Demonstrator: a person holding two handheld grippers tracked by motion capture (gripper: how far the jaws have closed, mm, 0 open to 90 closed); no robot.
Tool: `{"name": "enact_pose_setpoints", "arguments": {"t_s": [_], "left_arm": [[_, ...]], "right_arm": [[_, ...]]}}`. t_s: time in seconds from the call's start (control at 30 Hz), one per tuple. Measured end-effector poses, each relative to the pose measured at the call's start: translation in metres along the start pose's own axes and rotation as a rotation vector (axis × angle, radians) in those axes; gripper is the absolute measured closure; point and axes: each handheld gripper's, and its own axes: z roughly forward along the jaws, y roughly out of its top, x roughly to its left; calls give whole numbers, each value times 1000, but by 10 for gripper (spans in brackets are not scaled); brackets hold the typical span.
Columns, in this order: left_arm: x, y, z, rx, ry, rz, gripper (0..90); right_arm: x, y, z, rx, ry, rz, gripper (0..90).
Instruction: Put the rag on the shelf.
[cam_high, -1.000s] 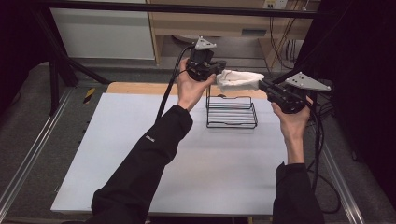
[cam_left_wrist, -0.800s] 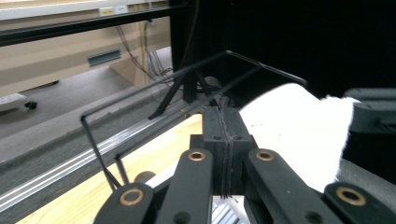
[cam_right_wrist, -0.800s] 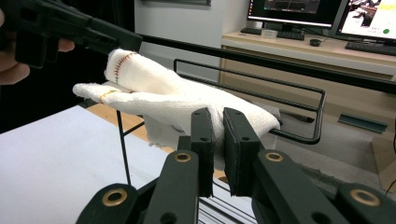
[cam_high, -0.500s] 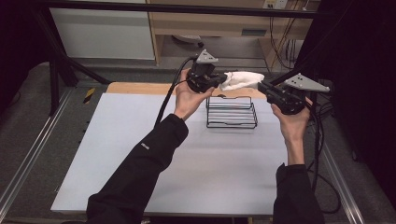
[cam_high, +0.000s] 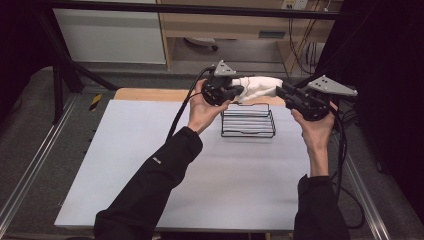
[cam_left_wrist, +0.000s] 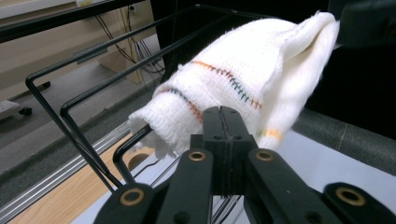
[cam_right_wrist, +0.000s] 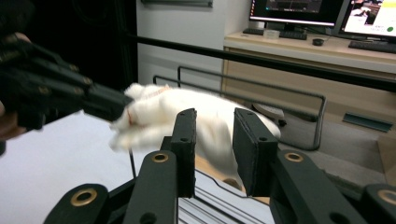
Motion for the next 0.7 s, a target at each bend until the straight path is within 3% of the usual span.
{"name": "enact_pose_setpoints", "arguments": {"t_s": [0.13,0.33,0.57,0.7], "left_arm": [[0,-3,2,8,-1,4,897],[-2,-7,6,20,2,16,897],[-3,-11,10,42,11,35,897],[-3,-13,14,49,20,33,897]], "right_arm": [[2,8,2,-1,4,5,738],[2,-4,17,97,27,46,900],[-4,-30,27,153,5,83,900],[-8,-36,29,153,-26,84,900]]}}
